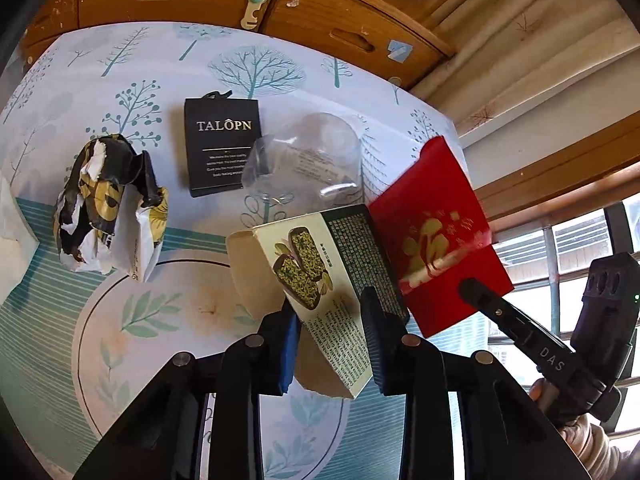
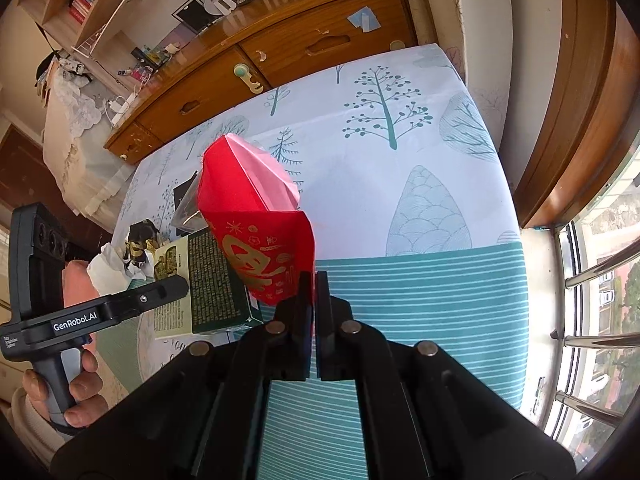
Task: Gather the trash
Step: 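Lift the red envelope and green snack box off the table with both tools, then carry the envelope and snack box over the bin and open both tools, then move both open tools back from the bin toward the table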
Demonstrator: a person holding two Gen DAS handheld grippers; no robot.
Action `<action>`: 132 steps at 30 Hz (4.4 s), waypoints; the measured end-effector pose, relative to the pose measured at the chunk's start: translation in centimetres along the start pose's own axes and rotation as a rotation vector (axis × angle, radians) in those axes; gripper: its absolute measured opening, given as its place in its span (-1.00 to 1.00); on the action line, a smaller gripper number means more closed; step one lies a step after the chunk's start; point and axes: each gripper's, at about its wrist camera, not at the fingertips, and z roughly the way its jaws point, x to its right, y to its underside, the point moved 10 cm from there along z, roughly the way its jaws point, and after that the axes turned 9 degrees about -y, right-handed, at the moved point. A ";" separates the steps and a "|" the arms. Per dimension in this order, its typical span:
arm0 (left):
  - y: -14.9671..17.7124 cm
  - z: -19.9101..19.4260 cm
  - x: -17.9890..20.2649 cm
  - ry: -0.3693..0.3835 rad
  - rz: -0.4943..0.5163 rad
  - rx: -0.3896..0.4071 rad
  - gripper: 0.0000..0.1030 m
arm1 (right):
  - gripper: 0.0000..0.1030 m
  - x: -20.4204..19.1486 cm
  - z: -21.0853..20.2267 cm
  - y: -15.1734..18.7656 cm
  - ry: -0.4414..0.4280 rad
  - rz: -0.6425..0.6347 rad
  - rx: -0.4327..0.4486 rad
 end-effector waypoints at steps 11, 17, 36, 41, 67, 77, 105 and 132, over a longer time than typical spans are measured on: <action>2.0 -2.6 3.2 -0.025 0.076 0.040 -0.90 | -1.00 -1.3 -0.3 1.2 -0.019 0.002 -0.007; 5.2 -5.8 2.0 -0.082 0.103 0.061 -0.99 | -1.00 -2.7 -2.6 2.6 -0.021 -0.020 0.011; 31.9 -24.7 -12.1 -0.058 0.137 0.167 -0.99 | -1.00 -18.4 -14.7 27.7 -0.032 -0.132 0.052; 41.7 -26.2 -17.5 -0.096 0.130 0.115 -0.99 | -1.00 -22.4 -15.6 38.2 -0.034 -0.176 -0.004; 65.4 6.4 -31.8 -0.187 -0.013 -0.192 -0.98 | -1.00 -8.2 9.6 69.9 0.208 -0.212 -0.520; 64.6 13.5 -35.2 -0.224 -0.029 -0.184 -0.90 | -1.00 -4.1 16.6 72.5 0.238 -0.220 -0.544; 62.8 0.4 -34.7 -0.225 -0.169 -0.153 0.39 | 0.00 -11.1 12.8 66.9 0.205 -0.220 -0.519; 48.7 -34.7 -23.9 -0.367 0.017 0.263 0.39 | 0.00 -29.5 -13.7 50.1 0.139 -0.244 -0.190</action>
